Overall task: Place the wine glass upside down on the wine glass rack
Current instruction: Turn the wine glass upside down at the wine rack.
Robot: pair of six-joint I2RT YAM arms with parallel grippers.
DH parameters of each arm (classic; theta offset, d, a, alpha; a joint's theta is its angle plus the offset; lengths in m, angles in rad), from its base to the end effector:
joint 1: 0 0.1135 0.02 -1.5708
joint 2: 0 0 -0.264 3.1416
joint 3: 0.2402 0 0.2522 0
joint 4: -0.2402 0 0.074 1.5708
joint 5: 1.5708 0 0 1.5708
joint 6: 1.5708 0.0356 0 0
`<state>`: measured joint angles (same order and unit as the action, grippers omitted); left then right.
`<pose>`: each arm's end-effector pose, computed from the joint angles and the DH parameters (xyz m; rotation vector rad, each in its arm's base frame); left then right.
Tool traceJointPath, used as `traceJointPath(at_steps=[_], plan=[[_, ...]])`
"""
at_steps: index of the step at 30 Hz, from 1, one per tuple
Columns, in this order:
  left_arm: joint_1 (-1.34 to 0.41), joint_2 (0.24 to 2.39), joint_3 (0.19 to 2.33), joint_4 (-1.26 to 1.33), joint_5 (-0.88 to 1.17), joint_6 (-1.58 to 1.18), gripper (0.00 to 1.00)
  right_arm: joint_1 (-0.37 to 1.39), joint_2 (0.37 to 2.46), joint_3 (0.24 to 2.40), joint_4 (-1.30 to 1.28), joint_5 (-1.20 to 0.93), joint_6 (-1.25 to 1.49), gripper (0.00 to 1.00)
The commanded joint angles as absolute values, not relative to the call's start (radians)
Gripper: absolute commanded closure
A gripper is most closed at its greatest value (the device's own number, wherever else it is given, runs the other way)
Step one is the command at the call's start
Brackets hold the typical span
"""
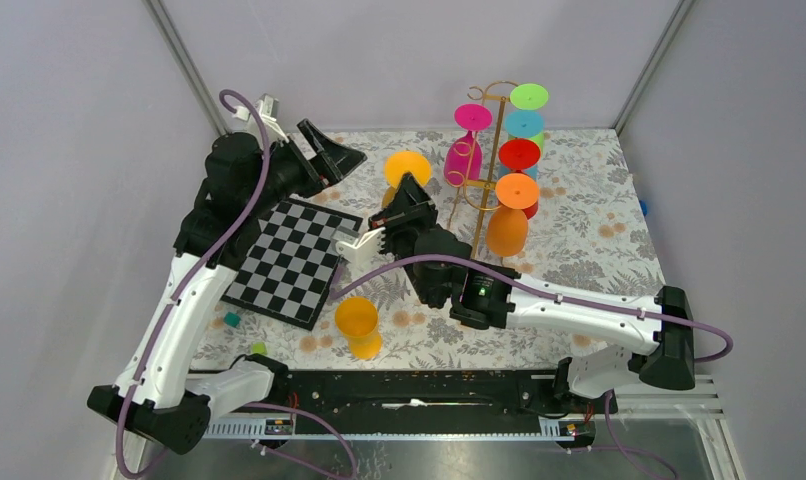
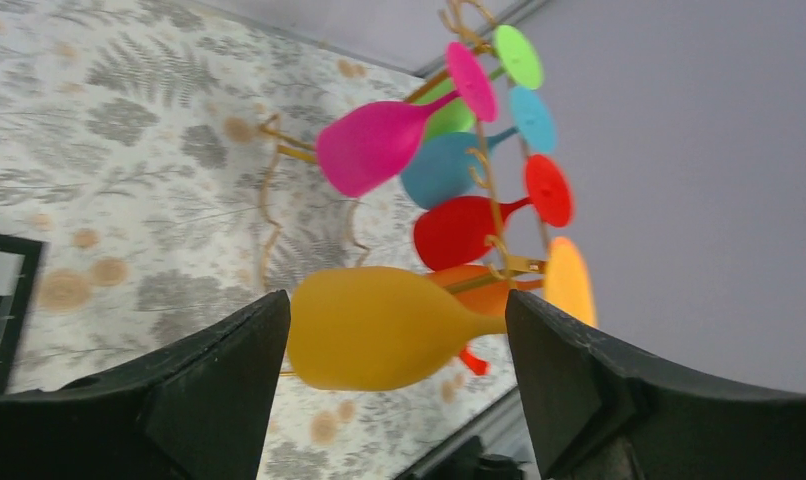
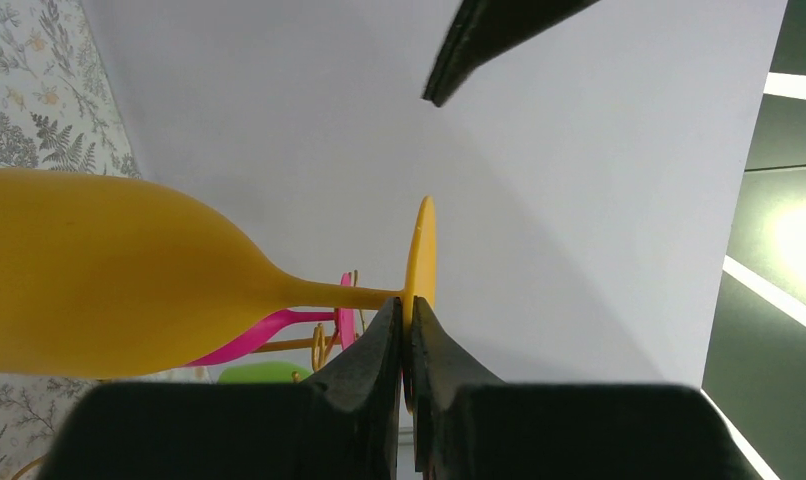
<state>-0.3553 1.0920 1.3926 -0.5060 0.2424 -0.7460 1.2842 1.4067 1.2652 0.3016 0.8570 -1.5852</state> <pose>0.2041 -0.0848 0.4555 -0.1818 1.8756 -0.9925 0.1174 0.3031 0.4143 -1.2325 0.8959 -0.8429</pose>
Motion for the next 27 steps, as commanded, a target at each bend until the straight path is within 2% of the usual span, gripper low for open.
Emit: traceJointPath(at_steps=[1, 10, 23, 27], plan=[[-0.335, 1.078, 1.404, -0.329, 0.423, -0.899, 0.20, 1.295, 1.367, 1.260, 0.372, 0.904, -1.624, 1.00], [-0.331, 1.150, 1.370, -0.140, 0.685, -1.049, 0.40, 1.295, 1.363, 1.258, 0.377, 0.900, -1.623, 1.00], [-0.336, 1.197, 1.337, -0.118, 0.747, -1.094, 0.54, 1.296, 1.364, 1.258, 0.382, 0.909, -1.617, 1.00], [-0.344, 1.208, 1.334, -0.118, 0.758, -1.095, 0.62, 1.295, 1.365, 1.260, 0.379, 0.908, -1.613, 1.00]])
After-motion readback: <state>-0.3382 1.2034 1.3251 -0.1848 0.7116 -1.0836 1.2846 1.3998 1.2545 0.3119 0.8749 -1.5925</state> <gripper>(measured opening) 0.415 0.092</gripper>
